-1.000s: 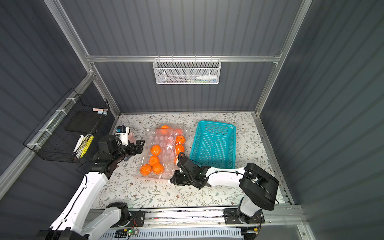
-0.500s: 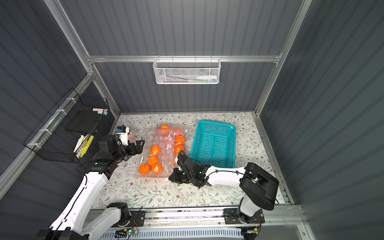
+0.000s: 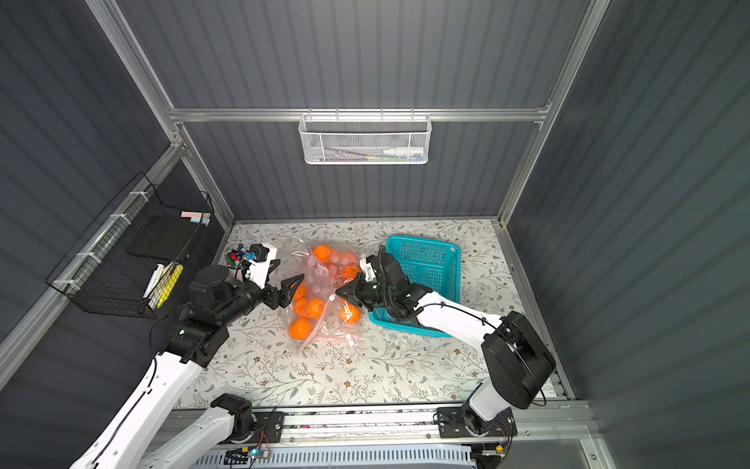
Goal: Open the zip-top bag and take out the orange
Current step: Unzip the zipper on the zipper food storage bag.
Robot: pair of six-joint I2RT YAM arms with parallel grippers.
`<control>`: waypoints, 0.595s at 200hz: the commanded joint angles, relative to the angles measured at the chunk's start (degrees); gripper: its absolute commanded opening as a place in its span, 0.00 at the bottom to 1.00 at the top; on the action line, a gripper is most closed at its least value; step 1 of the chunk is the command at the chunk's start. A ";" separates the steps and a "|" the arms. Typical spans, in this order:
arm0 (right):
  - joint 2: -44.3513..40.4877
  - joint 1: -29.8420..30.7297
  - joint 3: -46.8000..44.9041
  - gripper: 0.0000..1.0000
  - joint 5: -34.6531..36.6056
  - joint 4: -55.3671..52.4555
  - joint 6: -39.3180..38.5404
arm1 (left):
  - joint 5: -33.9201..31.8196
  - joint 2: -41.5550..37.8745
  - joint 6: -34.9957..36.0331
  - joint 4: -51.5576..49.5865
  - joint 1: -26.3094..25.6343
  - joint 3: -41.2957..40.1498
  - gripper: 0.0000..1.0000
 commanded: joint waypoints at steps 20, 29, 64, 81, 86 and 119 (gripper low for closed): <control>0.30 0.12 2.50 0.00 -5.83 2.60 6.93 | -3.42 0.45 9.34 -1.32 -8.00 -2.79 0.80; 0.11 0.19 2.32 0.00 -5.88 2.74 7.45 | -4.29 0.78 9.21 -0.86 -9.05 -3.33 0.79; 0.29 0.23 1.52 0.00 -6.24 5.12 9.81 | -6.36 3.46 6.65 -0.19 -12.14 -4.68 0.75; 0.76 0.19 1.07 0.00 -5.99 6.86 11.06 | -7.97 3.25 5.26 0.95 -14.24 -6.11 0.74; 0.90 0.11 0.99 0.00 -6.02 7.10 11.28 | -8.88 2.98 4.72 1.53 -14.71 -6.95 0.74; 2.05 0.19 0.80 0.00 -6.28 8.81 12.49 | -14.73 3.55 1.62 3.46 -17.16 -9.79 0.72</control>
